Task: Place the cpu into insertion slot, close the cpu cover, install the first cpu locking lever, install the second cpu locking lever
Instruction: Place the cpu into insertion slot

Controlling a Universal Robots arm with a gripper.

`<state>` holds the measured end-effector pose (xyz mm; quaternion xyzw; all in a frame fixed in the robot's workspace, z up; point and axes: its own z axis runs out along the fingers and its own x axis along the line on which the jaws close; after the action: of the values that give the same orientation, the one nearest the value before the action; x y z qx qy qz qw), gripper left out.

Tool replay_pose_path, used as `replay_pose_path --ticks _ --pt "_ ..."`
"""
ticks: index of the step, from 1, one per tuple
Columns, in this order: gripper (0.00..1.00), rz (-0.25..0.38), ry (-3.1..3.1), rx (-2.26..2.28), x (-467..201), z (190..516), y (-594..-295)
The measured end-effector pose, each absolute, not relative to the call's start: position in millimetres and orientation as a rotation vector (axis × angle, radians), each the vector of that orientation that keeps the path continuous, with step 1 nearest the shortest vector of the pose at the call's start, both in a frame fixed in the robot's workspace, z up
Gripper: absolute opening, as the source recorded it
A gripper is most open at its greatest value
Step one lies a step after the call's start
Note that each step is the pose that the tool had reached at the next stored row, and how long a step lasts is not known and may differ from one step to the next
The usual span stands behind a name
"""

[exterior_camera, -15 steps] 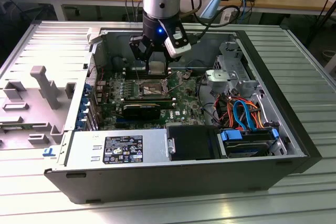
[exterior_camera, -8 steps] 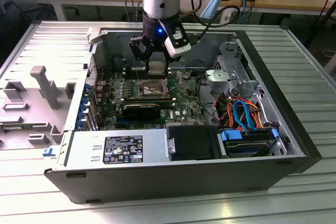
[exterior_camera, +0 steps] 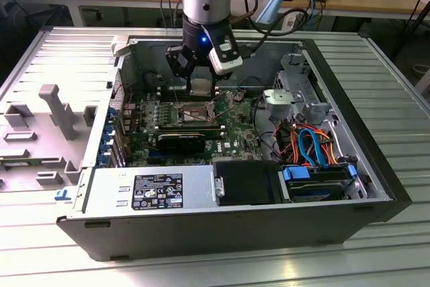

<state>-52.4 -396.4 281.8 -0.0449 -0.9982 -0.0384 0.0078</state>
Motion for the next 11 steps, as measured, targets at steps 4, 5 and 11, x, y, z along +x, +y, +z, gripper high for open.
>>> replay_pose_path --ticks 4,5,11 --pt "0.55 -0.12 -3.12 -0.173 -52.4 281.4 -396.4" --pt "0.55 -0.12 -3.119 -0.183 -52.4 281.3 -396.4" --pt "0.55 -0.121 -3.118 -0.224 -52.4 280.9 -396.4"
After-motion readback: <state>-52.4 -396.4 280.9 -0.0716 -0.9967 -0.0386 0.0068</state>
